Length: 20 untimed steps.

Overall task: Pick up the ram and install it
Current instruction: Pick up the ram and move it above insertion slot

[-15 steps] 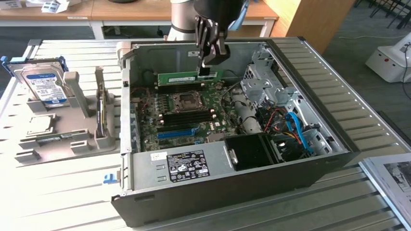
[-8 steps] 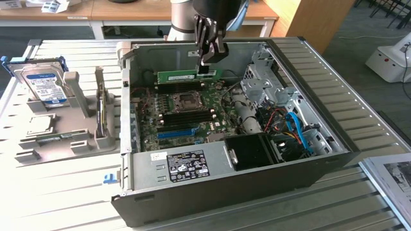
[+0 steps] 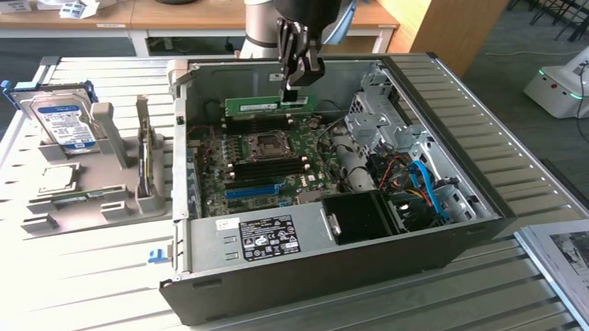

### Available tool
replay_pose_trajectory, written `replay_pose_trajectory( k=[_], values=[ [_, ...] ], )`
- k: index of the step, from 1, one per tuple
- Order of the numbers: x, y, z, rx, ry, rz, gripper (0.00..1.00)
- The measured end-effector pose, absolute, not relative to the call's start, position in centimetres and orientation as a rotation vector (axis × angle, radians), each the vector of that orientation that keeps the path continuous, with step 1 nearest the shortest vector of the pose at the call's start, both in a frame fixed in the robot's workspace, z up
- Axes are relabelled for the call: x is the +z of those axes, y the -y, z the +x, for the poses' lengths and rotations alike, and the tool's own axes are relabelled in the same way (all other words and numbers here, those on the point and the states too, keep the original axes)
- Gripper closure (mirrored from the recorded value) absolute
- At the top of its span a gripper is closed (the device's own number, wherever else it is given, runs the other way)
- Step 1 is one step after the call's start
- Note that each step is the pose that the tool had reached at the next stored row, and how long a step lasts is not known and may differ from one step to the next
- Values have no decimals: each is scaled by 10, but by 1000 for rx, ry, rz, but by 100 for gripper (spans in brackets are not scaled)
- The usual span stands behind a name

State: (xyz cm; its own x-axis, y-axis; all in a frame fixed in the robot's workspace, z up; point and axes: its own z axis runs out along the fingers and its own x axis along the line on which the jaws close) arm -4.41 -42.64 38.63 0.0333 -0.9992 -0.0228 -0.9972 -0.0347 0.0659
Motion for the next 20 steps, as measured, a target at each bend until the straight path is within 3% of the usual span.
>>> replay_pose_trajectory(
  k=[20],
  values=[
    [384,402,-44,-95,2159,2234,89]
  ],
)
